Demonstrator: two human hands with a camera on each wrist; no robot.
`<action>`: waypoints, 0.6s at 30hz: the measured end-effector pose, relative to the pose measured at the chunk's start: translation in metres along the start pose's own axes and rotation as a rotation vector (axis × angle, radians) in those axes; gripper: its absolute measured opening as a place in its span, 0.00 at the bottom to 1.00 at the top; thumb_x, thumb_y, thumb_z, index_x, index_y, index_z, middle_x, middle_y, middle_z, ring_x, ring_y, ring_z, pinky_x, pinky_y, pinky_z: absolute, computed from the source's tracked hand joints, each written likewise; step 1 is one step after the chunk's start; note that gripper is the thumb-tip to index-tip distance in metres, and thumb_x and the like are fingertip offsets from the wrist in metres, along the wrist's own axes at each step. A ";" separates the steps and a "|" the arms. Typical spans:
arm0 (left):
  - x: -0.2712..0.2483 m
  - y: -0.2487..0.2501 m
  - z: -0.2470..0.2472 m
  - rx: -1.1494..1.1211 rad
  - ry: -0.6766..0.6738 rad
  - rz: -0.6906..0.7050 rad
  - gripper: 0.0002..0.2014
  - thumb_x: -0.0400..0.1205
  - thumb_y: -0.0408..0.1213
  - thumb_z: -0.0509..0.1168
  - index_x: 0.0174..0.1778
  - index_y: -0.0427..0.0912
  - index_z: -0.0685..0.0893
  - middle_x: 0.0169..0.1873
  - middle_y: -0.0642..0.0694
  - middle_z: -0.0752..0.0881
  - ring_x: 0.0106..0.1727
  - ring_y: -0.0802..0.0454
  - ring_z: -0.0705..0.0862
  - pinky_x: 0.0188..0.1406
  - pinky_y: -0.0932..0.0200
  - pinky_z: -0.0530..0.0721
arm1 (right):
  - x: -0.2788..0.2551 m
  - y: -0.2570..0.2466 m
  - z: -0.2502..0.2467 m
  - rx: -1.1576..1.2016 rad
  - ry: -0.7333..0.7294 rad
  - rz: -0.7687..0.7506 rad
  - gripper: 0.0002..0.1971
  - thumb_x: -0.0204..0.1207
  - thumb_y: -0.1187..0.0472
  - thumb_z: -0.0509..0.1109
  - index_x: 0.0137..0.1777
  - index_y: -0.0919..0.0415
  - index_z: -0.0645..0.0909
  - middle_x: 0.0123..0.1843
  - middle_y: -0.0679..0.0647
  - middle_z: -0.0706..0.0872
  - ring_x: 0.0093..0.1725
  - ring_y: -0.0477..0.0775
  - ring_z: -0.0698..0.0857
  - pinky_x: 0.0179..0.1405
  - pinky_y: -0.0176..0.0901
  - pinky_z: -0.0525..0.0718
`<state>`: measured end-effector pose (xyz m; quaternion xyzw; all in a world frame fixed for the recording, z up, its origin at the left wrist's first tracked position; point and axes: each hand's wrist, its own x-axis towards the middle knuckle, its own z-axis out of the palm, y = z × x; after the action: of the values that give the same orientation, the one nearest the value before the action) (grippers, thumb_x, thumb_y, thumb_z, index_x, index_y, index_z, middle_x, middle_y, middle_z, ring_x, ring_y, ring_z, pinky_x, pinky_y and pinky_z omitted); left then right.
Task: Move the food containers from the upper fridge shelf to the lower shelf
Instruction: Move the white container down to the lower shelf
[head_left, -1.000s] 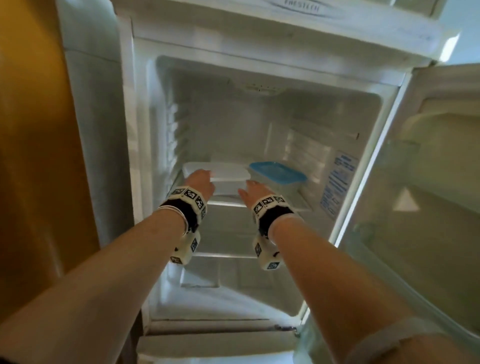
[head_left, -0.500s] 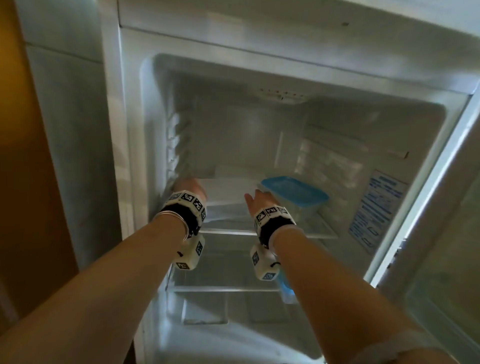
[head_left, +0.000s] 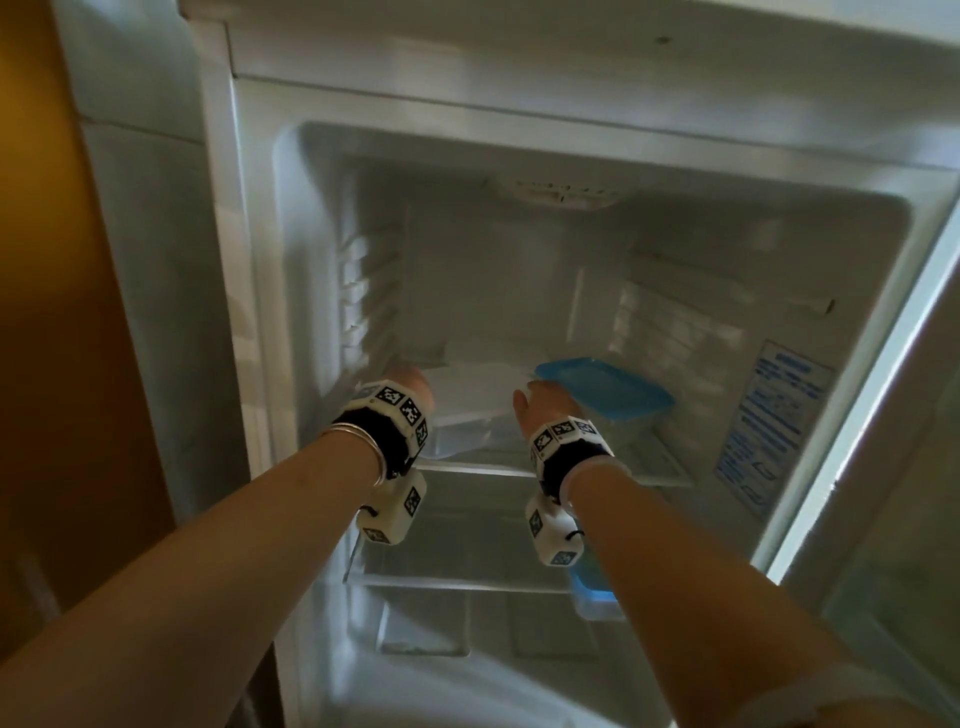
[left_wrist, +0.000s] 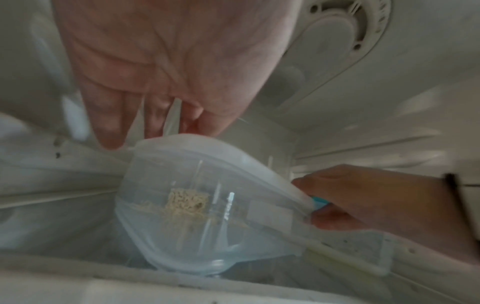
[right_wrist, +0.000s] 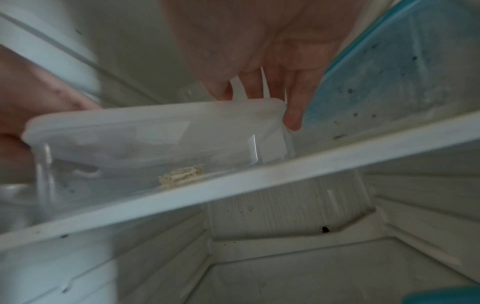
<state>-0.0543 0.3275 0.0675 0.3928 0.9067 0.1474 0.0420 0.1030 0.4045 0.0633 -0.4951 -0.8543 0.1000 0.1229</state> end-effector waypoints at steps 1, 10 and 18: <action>0.004 0.000 -0.001 0.069 -0.027 -0.005 0.21 0.84 0.33 0.57 0.74 0.41 0.73 0.71 0.40 0.78 0.70 0.39 0.79 0.72 0.45 0.77 | 0.001 0.002 0.001 0.116 0.016 0.035 0.25 0.87 0.54 0.49 0.80 0.65 0.60 0.83 0.61 0.61 0.80 0.59 0.65 0.79 0.49 0.65; 0.015 0.006 0.000 0.109 0.032 0.034 0.19 0.84 0.38 0.58 0.70 0.36 0.76 0.72 0.37 0.77 0.72 0.40 0.77 0.72 0.51 0.76 | 0.001 0.019 0.010 0.206 0.035 0.016 0.29 0.85 0.47 0.53 0.80 0.64 0.59 0.80 0.63 0.67 0.76 0.61 0.71 0.74 0.51 0.71; -0.002 0.001 -0.011 0.048 0.086 -0.004 0.18 0.84 0.36 0.58 0.66 0.31 0.81 0.66 0.33 0.82 0.67 0.37 0.81 0.66 0.48 0.79 | -0.004 0.006 0.010 0.335 -0.089 0.037 0.36 0.82 0.42 0.55 0.84 0.57 0.47 0.83 0.60 0.63 0.80 0.61 0.66 0.79 0.52 0.66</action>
<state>-0.0541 0.3239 0.0785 0.3851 0.9118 0.1423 -0.0062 0.1064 0.4038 0.0516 -0.4783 -0.8210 0.2653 0.1638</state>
